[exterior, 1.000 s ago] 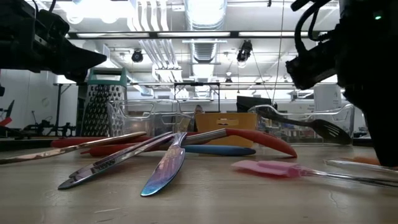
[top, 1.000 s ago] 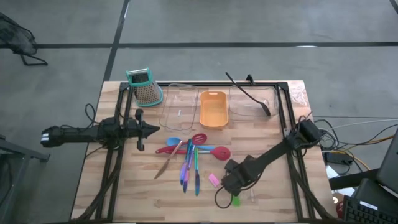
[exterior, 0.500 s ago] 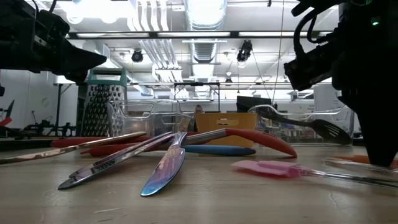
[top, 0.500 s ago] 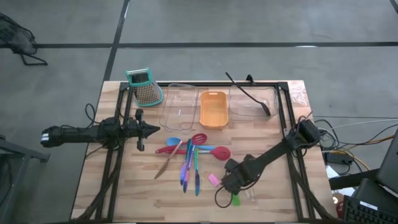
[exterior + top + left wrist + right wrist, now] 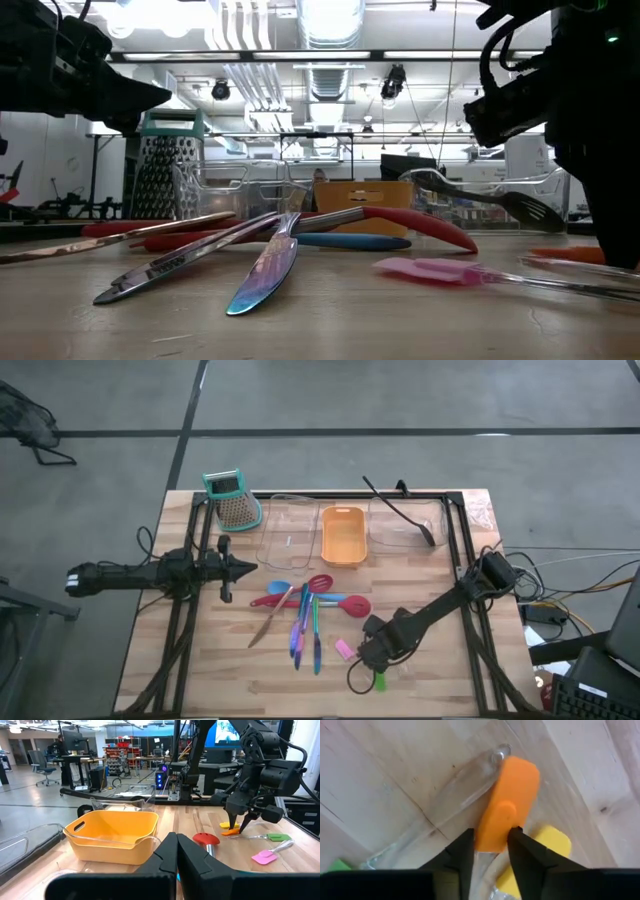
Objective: Pick & Place Kitchen Items
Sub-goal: Put the orange spatula into the orange bin
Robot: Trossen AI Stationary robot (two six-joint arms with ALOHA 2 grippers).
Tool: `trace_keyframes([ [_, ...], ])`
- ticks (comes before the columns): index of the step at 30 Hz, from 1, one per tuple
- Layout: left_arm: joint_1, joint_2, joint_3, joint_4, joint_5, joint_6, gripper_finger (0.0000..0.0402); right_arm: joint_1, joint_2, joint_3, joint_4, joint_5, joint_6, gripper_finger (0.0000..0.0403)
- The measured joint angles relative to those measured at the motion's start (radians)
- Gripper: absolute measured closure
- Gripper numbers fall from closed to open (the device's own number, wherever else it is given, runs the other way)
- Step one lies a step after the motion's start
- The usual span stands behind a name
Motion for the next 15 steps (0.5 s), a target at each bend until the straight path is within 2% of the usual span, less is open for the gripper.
trace_keyframes([
  [7,0.000,0.000,0.000,0.000,0.000,0.000,0.0396,0.001,-0.006,0.008,-0.019,0.008,-0.033,0.0361],
  [15,0.000,0.000,0.000,0.000,0.000,0.000,0.0396,0.001,-0.038,0.016,-0.037,0.054,-0.042,0.0373],
])
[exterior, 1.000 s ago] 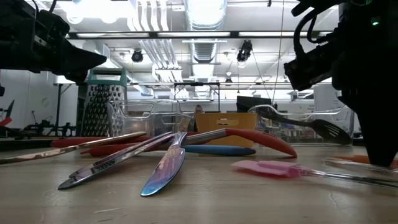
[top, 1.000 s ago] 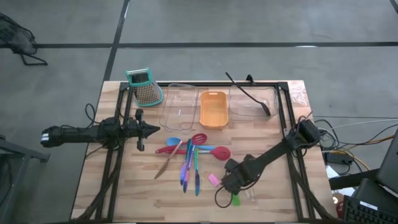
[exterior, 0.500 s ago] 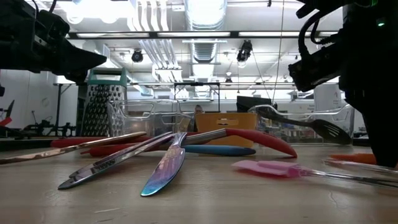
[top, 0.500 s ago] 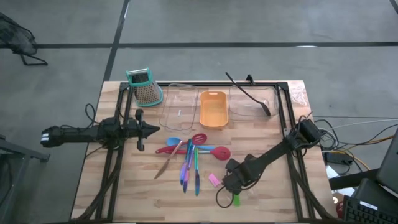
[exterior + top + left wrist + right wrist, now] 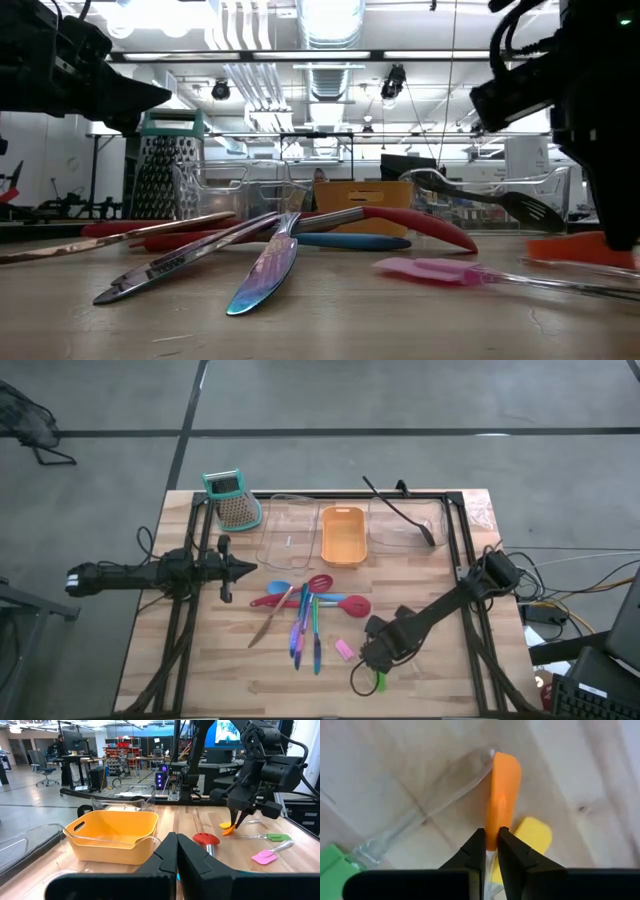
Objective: Pick & Place Kitchen Items
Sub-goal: Put the orange spatula into the orange bin
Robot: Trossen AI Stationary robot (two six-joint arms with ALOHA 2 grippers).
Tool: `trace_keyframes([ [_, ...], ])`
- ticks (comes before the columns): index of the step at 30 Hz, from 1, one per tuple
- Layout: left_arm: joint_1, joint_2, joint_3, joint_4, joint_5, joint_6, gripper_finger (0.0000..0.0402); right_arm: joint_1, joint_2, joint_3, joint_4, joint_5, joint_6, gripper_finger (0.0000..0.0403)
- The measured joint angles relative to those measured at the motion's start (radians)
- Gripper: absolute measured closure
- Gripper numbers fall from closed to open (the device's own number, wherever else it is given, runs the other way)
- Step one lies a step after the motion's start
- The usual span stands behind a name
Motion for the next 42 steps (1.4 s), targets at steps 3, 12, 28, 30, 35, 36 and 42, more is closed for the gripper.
trace_keyframes([
  [3,0.000,0.000,0.000,0.000,0.000,0.000,0.0396,-0.002,-0.005,0.000,-0.011,0.015,0.000,0.0374],
  [12,0.000,0.000,0.000,-0.001,0.000,0.000,0.0396,-0.002,-0.007,0.008,-0.033,0.036,-0.007,0.0374],
  [28,0.000,0.000,0.000,-0.001,0.000,0.000,0.0396,-0.012,-0.011,0.145,-0.213,0.168,-0.031,0.0375],
  [30,0.000,0.000,0.000,0.000,0.000,0.000,0.0396,-0.021,-0.013,0.166,-0.215,0.207,-0.046,0.0375],
  [35,0.000,0.000,0.000,0.000,0.000,0.000,0.0396,-0.070,-0.014,0.219,-0.214,0.312,-0.090,0.0375],
  [36,0.000,0.000,0.000,0.000,0.000,0.000,0.0396,-0.081,-0.014,0.230,-0.214,0.328,-0.099,0.0375],
  [42,0.000,0.000,0.000,-0.001,0.000,0.000,0.0396,-0.162,-0.022,0.297,-0.220,0.427,-0.169,0.0375],
])
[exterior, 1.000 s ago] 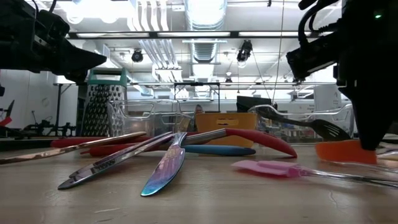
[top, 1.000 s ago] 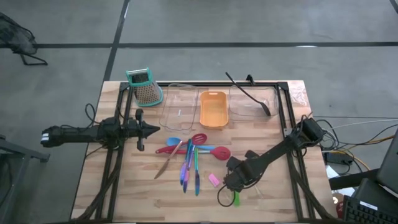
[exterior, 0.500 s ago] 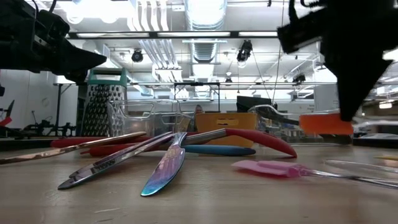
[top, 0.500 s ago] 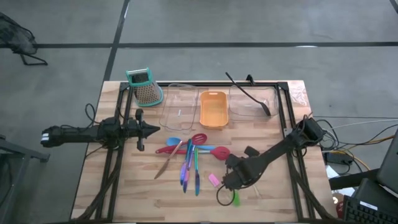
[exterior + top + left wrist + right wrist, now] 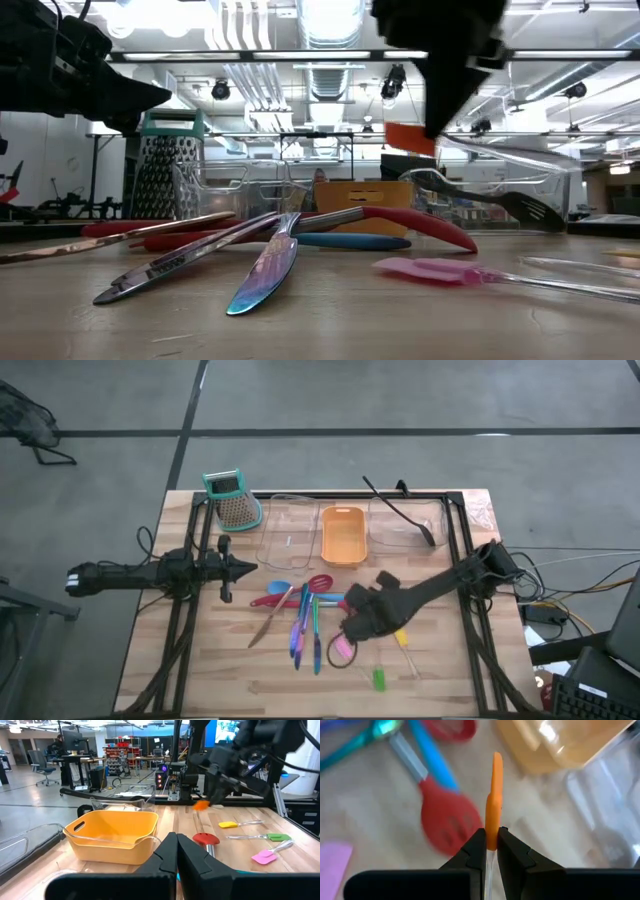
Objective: Pick & Place Kitchen Items
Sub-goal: Put the orange spatula into the orange bin
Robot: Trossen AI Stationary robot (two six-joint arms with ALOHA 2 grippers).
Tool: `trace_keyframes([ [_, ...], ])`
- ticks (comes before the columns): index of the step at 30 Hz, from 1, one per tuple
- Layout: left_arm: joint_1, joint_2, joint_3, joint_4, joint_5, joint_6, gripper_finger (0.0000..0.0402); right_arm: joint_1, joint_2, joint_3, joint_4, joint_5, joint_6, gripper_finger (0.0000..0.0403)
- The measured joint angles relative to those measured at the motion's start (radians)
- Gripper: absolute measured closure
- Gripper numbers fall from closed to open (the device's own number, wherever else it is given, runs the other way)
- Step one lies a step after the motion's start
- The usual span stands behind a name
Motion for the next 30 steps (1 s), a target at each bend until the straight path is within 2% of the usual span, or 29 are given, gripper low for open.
trace_keyframes([
  [5,0.000,0.000,0.000,0.000,0.000,0.000,0.0396,-0.080,-0.016,0.028,0.000,0.029,-0.054,0.0375],
  [16,0.000,0.000,0.000,0.000,0.000,0.000,0.0396,-0.282,-0.027,0.066,0.035,-0.009,-0.082,0.0375],
  [23,0.000,0.000,0.000,0.000,0.000,0.000,0.0396,-0.400,-0.027,0.088,0.183,-0.019,-0.149,0.0375],
  [26,0.000,0.000,0.000,0.000,0.000,0.000,0.0396,-0.441,-0.027,0.114,0.189,-0.018,-0.181,0.0374],
  [30,0.000,0.000,0.000,0.000,0.000,0.000,0.0396,-0.480,-0.027,0.136,0.232,0.040,-0.228,0.0374],
])
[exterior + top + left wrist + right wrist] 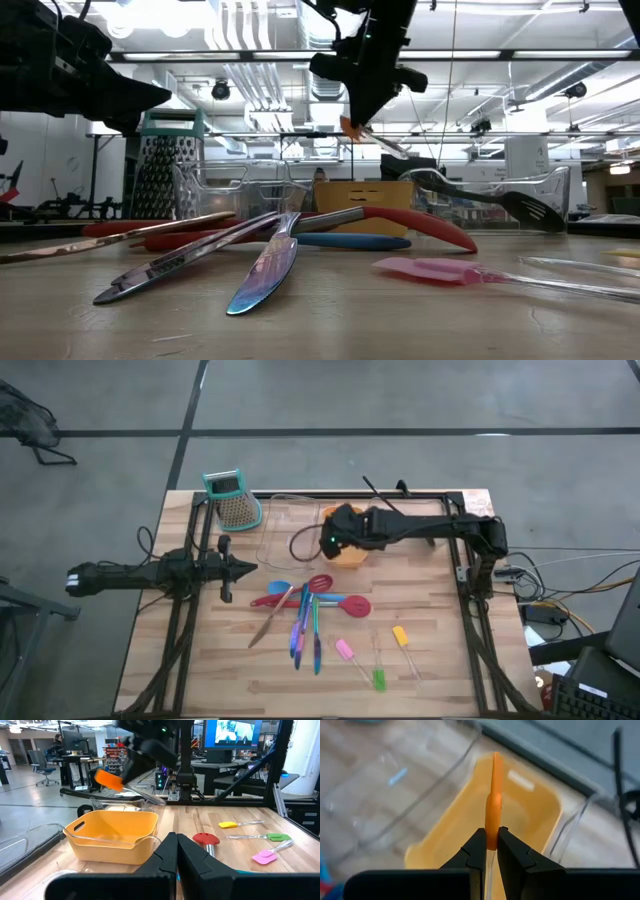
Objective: Pick & Place Kitchen Items
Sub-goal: Put the orange spatula into the orange bin, then put the yellow spatula into the orange bin
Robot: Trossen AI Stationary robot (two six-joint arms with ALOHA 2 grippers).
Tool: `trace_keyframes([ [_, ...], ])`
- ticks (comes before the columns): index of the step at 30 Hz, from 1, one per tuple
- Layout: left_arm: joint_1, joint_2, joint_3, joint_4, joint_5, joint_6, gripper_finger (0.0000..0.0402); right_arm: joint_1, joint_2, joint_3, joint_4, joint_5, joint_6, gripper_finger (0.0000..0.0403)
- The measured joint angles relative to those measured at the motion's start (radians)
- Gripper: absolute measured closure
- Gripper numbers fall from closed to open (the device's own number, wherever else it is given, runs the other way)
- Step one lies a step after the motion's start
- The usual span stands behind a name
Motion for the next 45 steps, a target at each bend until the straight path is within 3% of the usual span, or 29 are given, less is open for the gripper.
trace_keyframes([
  [7,0.000,0.000,0.000,0.000,0.000,0.000,0.0396,-0.057,0.000,-0.037,0.164,0.021,-0.067,0.0374],
  [22,0.000,0.000,0.000,0.000,0.000,0.000,0.0396,-0.103,0.012,-0.217,0.344,0.021,-0.082,0.0374],
  [45,0.000,0.000,0.000,0.000,0.000,0.000,0.0396,-0.105,0.012,-0.300,0.376,0.002,-0.074,0.0334],
])
